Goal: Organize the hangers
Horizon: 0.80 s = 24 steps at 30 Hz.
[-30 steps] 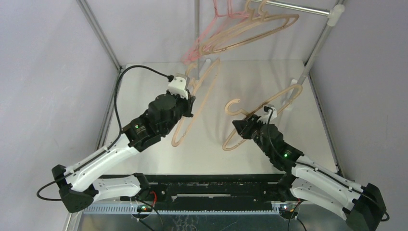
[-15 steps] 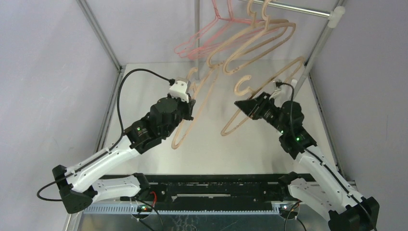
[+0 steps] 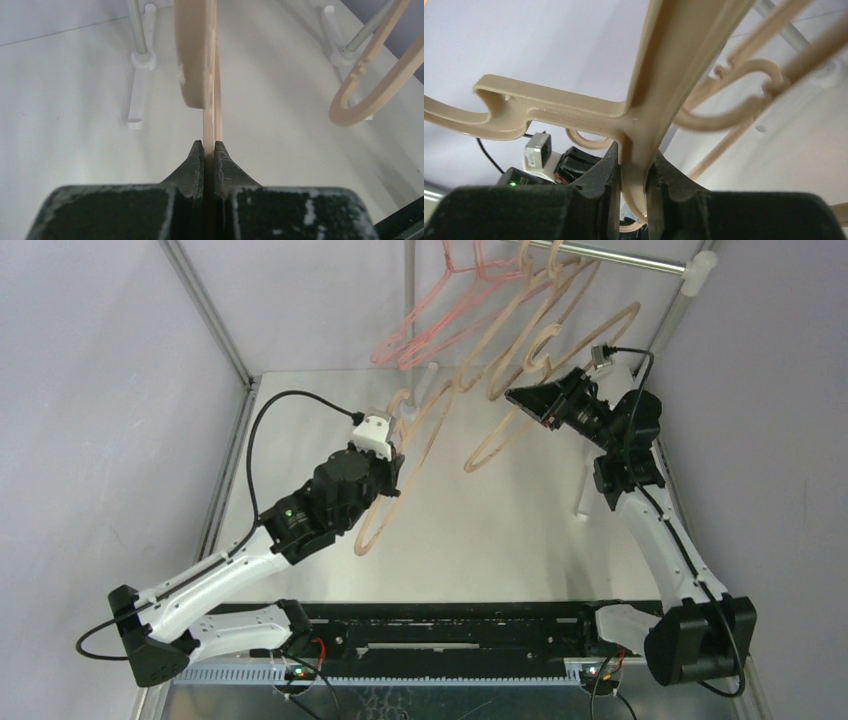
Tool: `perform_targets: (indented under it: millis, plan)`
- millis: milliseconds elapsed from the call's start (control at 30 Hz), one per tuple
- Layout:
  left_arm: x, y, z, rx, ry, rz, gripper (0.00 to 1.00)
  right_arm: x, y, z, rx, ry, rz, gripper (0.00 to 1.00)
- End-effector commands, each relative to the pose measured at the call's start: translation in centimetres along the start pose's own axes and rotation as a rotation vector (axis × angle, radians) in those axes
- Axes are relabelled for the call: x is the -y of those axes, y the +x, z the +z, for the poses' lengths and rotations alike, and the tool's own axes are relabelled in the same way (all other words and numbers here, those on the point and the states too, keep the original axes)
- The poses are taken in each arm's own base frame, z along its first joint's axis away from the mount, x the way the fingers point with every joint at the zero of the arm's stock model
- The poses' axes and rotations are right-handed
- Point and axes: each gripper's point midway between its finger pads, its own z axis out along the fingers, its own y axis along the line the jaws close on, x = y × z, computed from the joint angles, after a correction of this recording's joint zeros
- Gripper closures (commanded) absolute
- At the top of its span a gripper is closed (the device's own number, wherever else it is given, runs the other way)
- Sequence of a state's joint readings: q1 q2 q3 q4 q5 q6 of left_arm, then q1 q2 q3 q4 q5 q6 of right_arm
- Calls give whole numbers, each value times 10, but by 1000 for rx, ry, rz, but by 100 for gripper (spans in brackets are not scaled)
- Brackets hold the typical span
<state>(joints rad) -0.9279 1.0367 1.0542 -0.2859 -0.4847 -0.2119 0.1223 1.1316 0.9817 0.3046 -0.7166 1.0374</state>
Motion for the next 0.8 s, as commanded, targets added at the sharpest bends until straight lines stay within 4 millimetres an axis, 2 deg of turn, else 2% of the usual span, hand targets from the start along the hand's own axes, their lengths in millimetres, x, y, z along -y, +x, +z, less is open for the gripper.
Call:
perform_targets:
  millis: [0,433,467,633,767]
  plan:
    - [1,-20,-6,78,13,-64,100,-40,-27,3,-2,-159,-29,100]
    - [0,-13,0,57,-4,-43,100,-8,-105,5,65,-162,45,100]
    - [0,-13,1,58,-6,-41,100,-14,-113,4,70,-174,34,100]
    - [0,-13,4,52,-13,-32,100,-13,-139,9,80,-197,44,100]
    - [-1,-13,6,48,-19,-27,100,-5,-153,15,92,-209,76,100]
